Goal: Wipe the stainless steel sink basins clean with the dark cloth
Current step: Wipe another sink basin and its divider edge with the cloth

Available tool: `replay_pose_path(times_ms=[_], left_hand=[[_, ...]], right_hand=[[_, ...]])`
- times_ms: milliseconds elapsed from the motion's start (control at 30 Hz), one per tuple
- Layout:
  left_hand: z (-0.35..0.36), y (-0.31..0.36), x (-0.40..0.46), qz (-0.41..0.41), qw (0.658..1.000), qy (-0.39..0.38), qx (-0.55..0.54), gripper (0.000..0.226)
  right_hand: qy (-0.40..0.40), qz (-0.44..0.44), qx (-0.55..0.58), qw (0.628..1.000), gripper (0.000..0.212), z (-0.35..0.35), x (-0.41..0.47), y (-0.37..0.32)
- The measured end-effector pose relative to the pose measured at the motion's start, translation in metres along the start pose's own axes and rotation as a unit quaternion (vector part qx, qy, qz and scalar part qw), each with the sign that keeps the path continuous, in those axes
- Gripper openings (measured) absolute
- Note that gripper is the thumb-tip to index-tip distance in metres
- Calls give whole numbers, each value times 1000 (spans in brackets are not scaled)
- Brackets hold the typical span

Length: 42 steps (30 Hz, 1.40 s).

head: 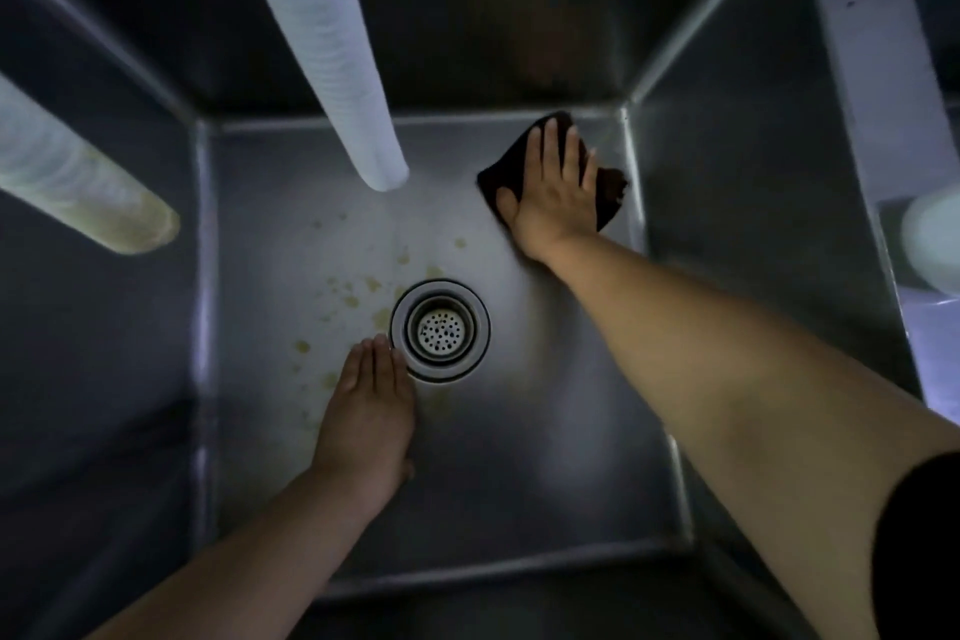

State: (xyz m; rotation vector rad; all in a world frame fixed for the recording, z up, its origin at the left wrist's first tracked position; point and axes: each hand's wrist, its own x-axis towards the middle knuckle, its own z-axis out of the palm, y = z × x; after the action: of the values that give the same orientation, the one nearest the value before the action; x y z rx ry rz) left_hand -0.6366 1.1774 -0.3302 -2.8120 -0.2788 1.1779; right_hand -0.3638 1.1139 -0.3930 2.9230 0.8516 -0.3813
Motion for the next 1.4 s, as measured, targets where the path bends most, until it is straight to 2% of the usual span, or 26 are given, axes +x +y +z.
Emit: replay_pose_path(times_ms=[133, 267, 433, 533, 633, 700, 900, 1100, 1167, 1400], left_hand=[[3, 2, 3, -12, 1000, -2, 2, 119], [1, 4, 1, -26, 1000, -9, 2, 120], [0, 4, -3, -31, 999, -9, -3, 119], [-1, 4, -5, -35, 999, 3, -15, 108], [0, 6, -8, -32, 999, 16, -12, 93], [3, 7, -7, -34, 999, 24, -2, 91], [8, 8, -7, -27, 999, 22, 14, 113], [7, 4, -7, -18, 1000, 11, -4, 118], [7, 3, -7, -16, 1000, 14, -13, 119], [12, 3, -4, -16, 999, 37, -23, 122]], right_hand=[[22, -1, -6, 1000, 77, -6, 19, 15], [6, 5, 11, 1000, 74, -8, 10, 20], [-28, 11, 10, 999, 75, 1, -58, 41], [-53, -12, 2, 999, 75, 8, -116, 49], [-98, -14, -8, 995, 77, 15, -168, 48], [-130, -18, -19, 991, 79, 20, -194, 49], [-269, -90, -96, 954, 84, 26, -254, 67], [-387, -93, -129, 908, 88, 28, -285, 70], [-379, -91, -112, 914, 89, 27, -285, 71], [-258, -94, -72, 959, 92, 29, -253, 72]])
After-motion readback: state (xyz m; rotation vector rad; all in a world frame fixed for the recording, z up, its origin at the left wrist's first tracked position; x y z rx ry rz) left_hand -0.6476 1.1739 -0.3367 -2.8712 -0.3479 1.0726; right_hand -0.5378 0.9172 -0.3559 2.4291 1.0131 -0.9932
